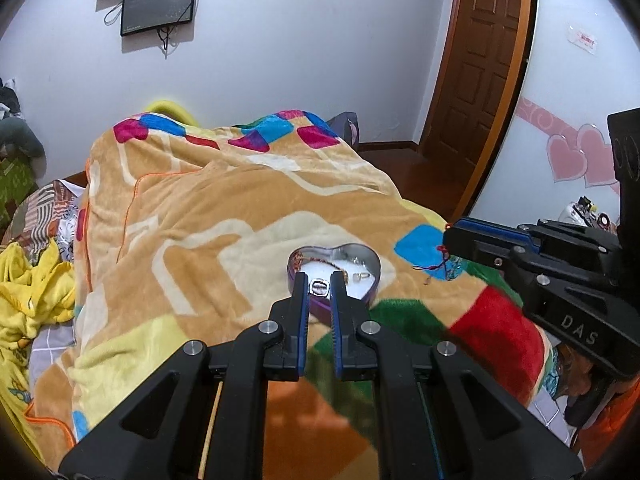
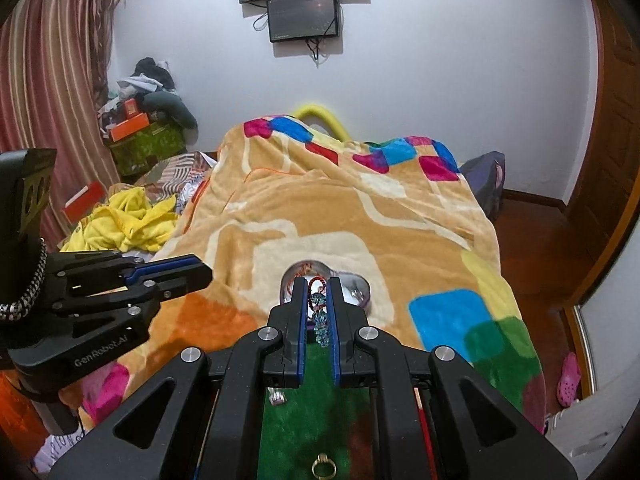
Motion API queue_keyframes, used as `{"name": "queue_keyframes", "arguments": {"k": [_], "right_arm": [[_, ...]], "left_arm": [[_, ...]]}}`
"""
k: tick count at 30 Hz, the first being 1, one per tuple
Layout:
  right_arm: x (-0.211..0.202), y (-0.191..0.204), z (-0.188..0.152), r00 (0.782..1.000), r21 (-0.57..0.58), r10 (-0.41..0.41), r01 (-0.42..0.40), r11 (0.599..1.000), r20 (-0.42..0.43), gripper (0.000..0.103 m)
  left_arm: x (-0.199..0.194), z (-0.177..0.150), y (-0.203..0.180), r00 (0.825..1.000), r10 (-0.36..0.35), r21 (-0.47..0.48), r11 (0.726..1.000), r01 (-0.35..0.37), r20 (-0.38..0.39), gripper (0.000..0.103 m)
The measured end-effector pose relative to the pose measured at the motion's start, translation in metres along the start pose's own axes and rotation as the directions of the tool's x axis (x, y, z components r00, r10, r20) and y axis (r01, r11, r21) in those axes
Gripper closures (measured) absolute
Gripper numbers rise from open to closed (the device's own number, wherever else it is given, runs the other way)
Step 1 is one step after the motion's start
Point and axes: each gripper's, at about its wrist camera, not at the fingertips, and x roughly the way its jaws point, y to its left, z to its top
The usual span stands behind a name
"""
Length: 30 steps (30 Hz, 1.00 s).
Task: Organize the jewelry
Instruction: 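Carry both pieces over the heart tin and lower them inside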
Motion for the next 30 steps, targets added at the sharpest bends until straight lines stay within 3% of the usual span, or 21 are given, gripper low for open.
{"name": "queue_keyframes", "arguments": {"k": [13,21,30], "right_arm": [[0.029,-0.014,0.017,1.000,0.022,0.001,-0.001,1.000,0.001,0.095],[0.051,-0.026,0.019,0.999,0.048,0.018,-0.017,0.999,-0.034,0.095],[0.080,-0.037,0.015,0.989,0.094,0.091,-0.081,0.992,-0.114,0.095]], "left_arm": [[0.035,0.018,0.001,1.000,-0.003,0.020,1.000,0.004,-0.011,0.094],[0.067,0.020,0.004,0.998,-0.006,0.031,0.999,0.008,-0.060,0.094],[0.096,0.014,0.003,0.992,-0.020,0.037,0.999,0.025,-0.122,0.094]]}}
